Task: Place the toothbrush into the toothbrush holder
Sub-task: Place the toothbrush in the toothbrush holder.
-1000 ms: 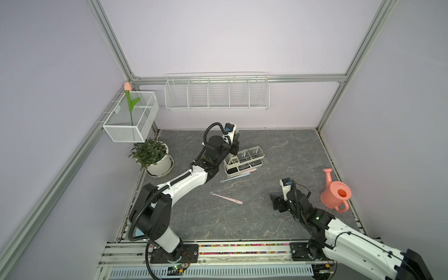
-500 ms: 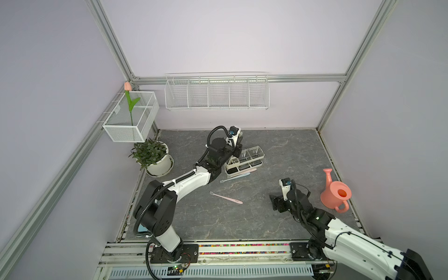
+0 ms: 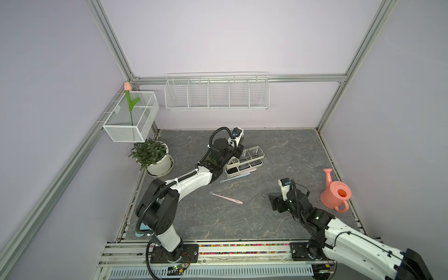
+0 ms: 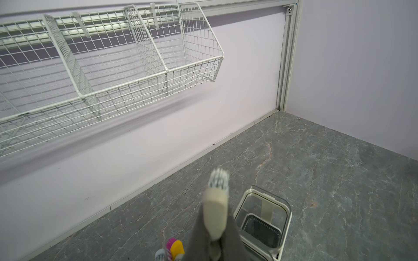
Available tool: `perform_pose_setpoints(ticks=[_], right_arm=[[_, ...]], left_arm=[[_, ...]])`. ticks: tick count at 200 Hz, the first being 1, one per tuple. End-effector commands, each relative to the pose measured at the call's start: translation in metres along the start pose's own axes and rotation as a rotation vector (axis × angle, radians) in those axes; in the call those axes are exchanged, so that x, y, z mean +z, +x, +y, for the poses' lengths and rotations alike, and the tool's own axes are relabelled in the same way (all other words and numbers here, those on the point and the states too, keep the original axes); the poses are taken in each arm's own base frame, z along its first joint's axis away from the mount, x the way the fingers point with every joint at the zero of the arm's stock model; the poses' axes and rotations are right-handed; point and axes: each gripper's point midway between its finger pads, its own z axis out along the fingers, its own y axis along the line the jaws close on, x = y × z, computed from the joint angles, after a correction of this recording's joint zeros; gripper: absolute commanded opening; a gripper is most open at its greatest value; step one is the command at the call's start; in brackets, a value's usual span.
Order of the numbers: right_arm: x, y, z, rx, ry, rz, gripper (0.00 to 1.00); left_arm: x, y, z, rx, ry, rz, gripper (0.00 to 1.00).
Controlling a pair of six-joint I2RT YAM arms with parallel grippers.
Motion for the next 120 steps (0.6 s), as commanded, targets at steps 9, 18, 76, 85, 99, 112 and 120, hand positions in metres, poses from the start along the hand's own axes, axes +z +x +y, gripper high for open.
perform_pose_setpoints(ticks=[9, 18, 76, 85, 99, 112, 120], right_arm=[[0.001, -0.007, 0.003, -0.006, -0.009, -0.015, 0.89], [0.001, -0.008, 0.003, -0.005, -0.01, -0.013, 0.89], [0.001, -0.008, 0.003, -0.006, -0.009, -0.014, 0.89], [0.001, -0.007, 0.003, -0.006, -0.011, -0.013, 0.89], [0.001, -0.008, 0.003, -0.005, -0.01, -0.015, 0.89], [0.001, -0.008, 0.003, -0.006, -0.01, -0.014, 0.89], [0.001, -0.007, 0.003, -0.006, -0.012, -0.013, 0.89]], left_arm=[[-0.001, -0.027, 0.001, 0.032, -0.003, -0.07, 0.0], [-0.001, -0.028, 0.002, 0.038, -0.005, -0.073, 0.0], [0.011, -0.008, 0.003, 0.053, -0.025, -0.036, 0.0], [0.013, -0.006, 0.003, 0.051, -0.025, -0.032, 0.0], [0.015, -0.002, 0.003, 0.05, -0.025, -0.027, 0.0], [0.017, 0.0, 0.003, 0.053, -0.028, -0.023, 0.0], [0.017, 0.001, 0.003, 0.053, -0.031, -0.022, 0.0]])
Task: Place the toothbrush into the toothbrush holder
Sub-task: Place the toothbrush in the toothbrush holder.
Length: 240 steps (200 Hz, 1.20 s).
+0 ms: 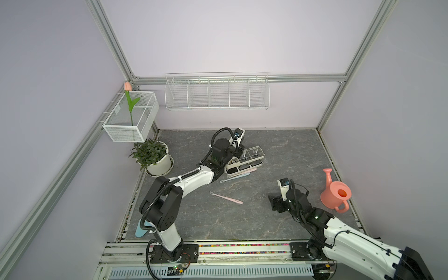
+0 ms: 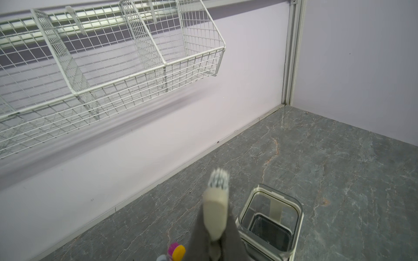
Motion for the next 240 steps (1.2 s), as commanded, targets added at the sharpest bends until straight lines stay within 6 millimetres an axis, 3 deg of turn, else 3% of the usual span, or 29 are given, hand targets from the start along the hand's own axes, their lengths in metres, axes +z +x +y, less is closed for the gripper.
perform_pose_setpoints(ticks=[1, 104, 125, 156, 205, 240], right_arm=[[-0.002, -0.01, 0.002, 0.0, -0.011, -0.027, 0.89], [-0.002, -0.01, 0.002, 0.0, -0.011, -0.031, 0.89], [-0.002, -0.01, 0.002, -0.001, -0.012, -0.029, 0.89], [-0.003, -0.01, 0.002, -0.001, -0.012, -0.032, 0.89], [-0.002, -0.01, 0.002, 0.0, -0.01, -0.032, 0.89], [-0.002, -0.01, 0.002, 0.001, -0.01, -0.031, 0.89]], left_arm=[[0.005, -0.013, 0.003, 0.016, -0.019, -0.04, 0.0], [0.007, 0.008, 0.002, -0.011, -0.033, -0.023, 0.02], [0.007, 0.008, 0.002, -0.014, -0.035, -0.025, 0.16], [0.005, 0.008, 0.002, -0.014, -0.038, -0.032, 0.22], [0.0, 0.006, 0.002, -0.016, -0.038, -0.052, 0.26], [-0.008, -0.008, 0.001, -0.02, -0.03, -0.086, 0.29]])
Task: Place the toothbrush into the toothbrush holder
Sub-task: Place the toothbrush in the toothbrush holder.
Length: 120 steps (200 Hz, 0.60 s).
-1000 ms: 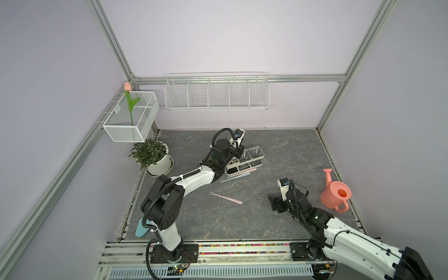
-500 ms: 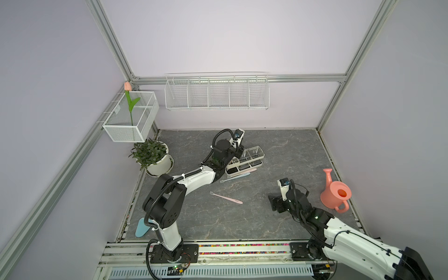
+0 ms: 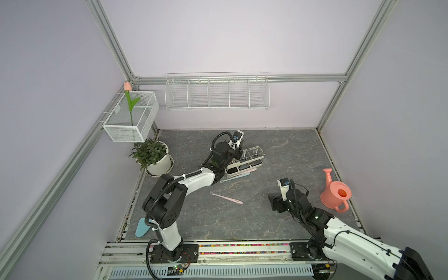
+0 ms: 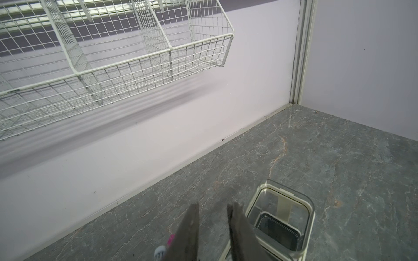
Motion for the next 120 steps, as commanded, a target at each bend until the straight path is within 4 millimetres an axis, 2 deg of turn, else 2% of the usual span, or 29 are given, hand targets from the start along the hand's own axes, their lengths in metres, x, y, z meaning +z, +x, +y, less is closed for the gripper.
perform_pose_setpoints(ticks=[1, 69, 96, 120], right_arm=[[-0.002, -0.01, 0.001, 0.0, -0.008, -0.03, 0.89], [0.001, -0.008, 0.007, -0.016, -0.033, -0.006, 0.89], [0.001, -0.007, 0.017, -0.036, -0.089, 0.002, 0.89], [0.001, -0.007, 0.027, -0.057, -0.137, 0.019, 0.89]], left_arm=[[-0.009, -0.025, -0.002, -0.011, 0.008, -0.07, 0.29], [-0.026, -0.055, 0.0, -0.05, 0.023, -0.106, 0.34], [-0.045, -0.07, 0.01, -0.124, -0.005, -0.079, 0.36], [-0.072, -0.063, 0.018, -0.186, -0.037, 0.022, 0.38]])
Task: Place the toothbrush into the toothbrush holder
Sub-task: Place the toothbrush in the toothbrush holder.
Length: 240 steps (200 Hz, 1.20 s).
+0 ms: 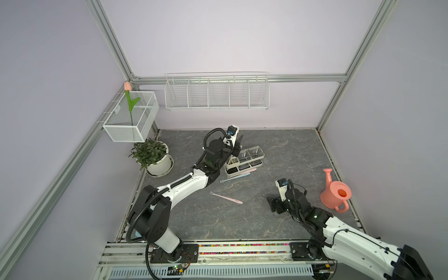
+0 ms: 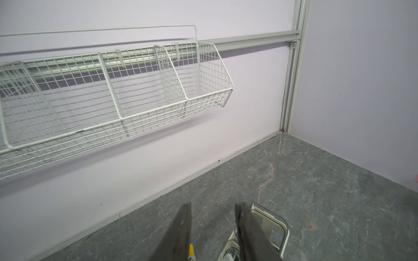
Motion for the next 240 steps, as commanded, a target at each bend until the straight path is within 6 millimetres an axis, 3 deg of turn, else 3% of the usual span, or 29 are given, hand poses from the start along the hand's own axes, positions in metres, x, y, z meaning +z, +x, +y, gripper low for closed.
perform_pose_setpoints(ticks=[1, 53, 74, 101, 114, 129, 153, 177, 186, 195, 240], right_arm=[[-0.001, -0.013, 0.015, -0.029, -0.074, -0.016, 0.89], [0.02, -0.019, 0.046, -0.102, -0.193, 0.067, 0.89], [0.033, -0.018, 0.07, -0.162, -0.277, 0.149, 0.89], [0.046, -0.009, 0.104, -0.278, -0.332, 0.244, 0.96], [0.052, -0.002, 0.118, -0.331, -0.35, 0.277, 1.0], [0.058, 0.001, 0.132, -0.365, -0.364, 0.299, 0.89], [0.067, 0.001, 0.144, -0.392, -0.368, 0.326, 0.88], [0.074, 0.0, 0.149, -0.413, -0.366, 0.356, 0.87], [0.076, 0.007, 0.146, -0.424, -0.359, 0.389, 0.87], [0.08, -0.003, 0.152, -0.429, -0.362, 0.377, 0.86], [0.094, 0.0, 0.146, -0.438, -0.295, 0.425, 0.73]], left_arm=[[-0.028, 0.008, 0.006, -0.084, -0.035, 0.106, 0.38], [-0.103, 0.042, 0.034, -0.15, -0.194, 0.206, 0.43], [-0.125, 0.057, 0.049, -0.157, -0.284, 0.229, 0.43], [-0.155, 0.079, 0.074, -0.222, -0.451, 0.23, 0.44], [-0.163, 0.091, 0.075, -0.218, -0.462, 0.23, 0.44], [-0.17, 0.101, 0.078, -0.223, -0.483, 0.224, 0.44], [-0.18, 0.105, 0.084, -0.246, -0.525, 0.209, 0.47], [-0.185, 0.113, 0.085, -0.27, -0.539, 0.213, 0.5], [-0.188, 0.115, 0.088, -0.273, -0.556, 0.22, 0.5], [-0.191, 0.114, 0.092, -0.285, -0.584, 0.217, 0.5], [-0.205, 0.112, 0.099, -0.322, -0.631, 0.17, 0.54]])
